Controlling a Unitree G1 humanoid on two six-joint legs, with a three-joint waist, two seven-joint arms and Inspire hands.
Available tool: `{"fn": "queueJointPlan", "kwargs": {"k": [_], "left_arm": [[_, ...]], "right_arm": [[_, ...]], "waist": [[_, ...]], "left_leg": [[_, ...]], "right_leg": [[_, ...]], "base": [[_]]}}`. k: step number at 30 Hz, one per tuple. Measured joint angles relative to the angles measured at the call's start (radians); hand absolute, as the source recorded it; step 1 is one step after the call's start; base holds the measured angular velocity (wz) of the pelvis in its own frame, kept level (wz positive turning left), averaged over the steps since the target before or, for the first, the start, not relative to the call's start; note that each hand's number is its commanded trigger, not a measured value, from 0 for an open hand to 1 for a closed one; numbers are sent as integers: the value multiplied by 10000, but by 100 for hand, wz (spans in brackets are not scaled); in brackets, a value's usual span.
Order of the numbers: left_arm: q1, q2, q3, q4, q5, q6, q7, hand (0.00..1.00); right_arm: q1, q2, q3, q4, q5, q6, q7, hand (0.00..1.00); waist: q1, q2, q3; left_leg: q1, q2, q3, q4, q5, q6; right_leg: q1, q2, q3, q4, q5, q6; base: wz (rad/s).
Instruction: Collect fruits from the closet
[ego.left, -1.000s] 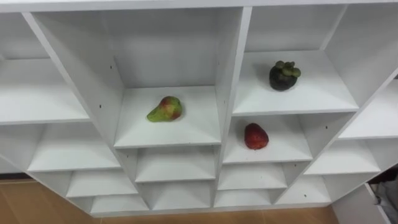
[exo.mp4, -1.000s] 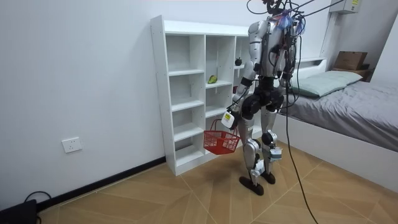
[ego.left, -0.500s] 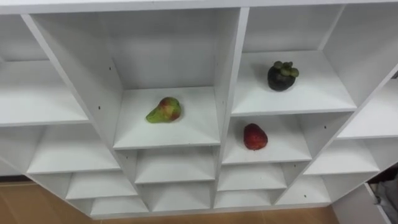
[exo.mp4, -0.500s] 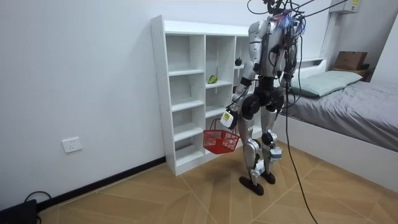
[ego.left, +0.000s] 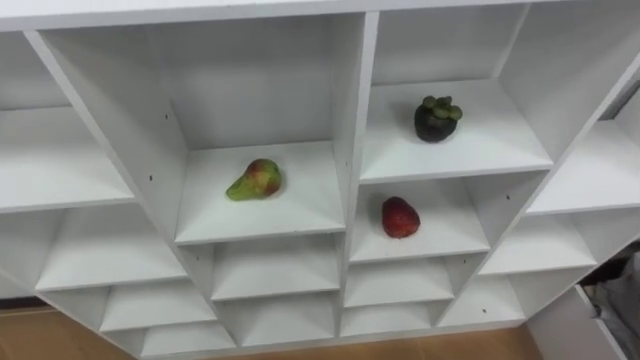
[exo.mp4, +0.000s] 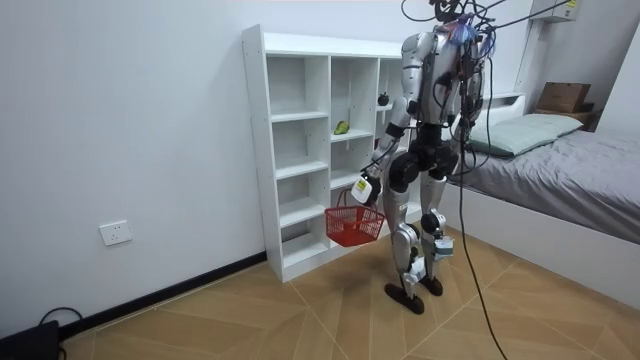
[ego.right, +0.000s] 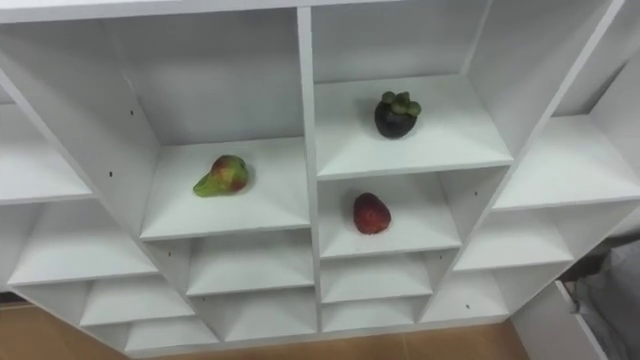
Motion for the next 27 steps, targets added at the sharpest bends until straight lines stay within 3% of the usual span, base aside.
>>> {"fn": "queueJointPlan", "kwargs": {"k": [7, 12, 15, 21, 23, 27], "left_arm": [[96, 30, 71, -4, -18, -195, 217, 100], [139, 40, 61, 3, -66, -259, 380, 100], [126, 39, 6, 5, -110, -280, 379, 100], [93, 40, -149, -105, -76, -279, 385, 100], [99, 41, -148, -234, -11, -286, 401, 100], [63, 42, -150, -262, -28, -332, 348, 100]], "right_arm": [[121, -29, -328, -1144, 279, -206, -911, 0], [107, 11, -385, -2008, 327, -401, -1901, 0], [139, 23, -372, -3137, 188, -525, -2606, 0], [450, 31, -184, -6435, -107, -835, -4212, 0], [444, 23, -185, -6991, -309, -1049, -4648, 0], [468, 2, -183, -8171, -370, -1127, -5271, 0]], "waist": [[-104, -38, -20], [-137, -350, 22], [-165, -422, 37], [-199, -367, 31], [-179, -361, 32], [-76, -343, 22]], "left_leg": [[29, 7, 112, 2, 2, 0], [-22, 5, 142, 7, 3, 1], [-44, 0, 164, 7, 2, 2], [-38, -4, 144, -12, 2, 2], [-28, -2, 142, -11, 3, 1], [-21, -4, 170, -9, 3, 1]], "right_leg": [[-50, 2, 111, -14, 4, -3], [-64, -3, 128, -5, -1, 4], [-104, 5, 206, -9, 0, 6], [-94, 22, 213, -21, -7, 17], [-103, 26, 208, -21, -5, 16], [-117, 26, 229, -29, -5, 16]], "base": [[-7], [-1], [-4], [0], [0], [-1]]}}
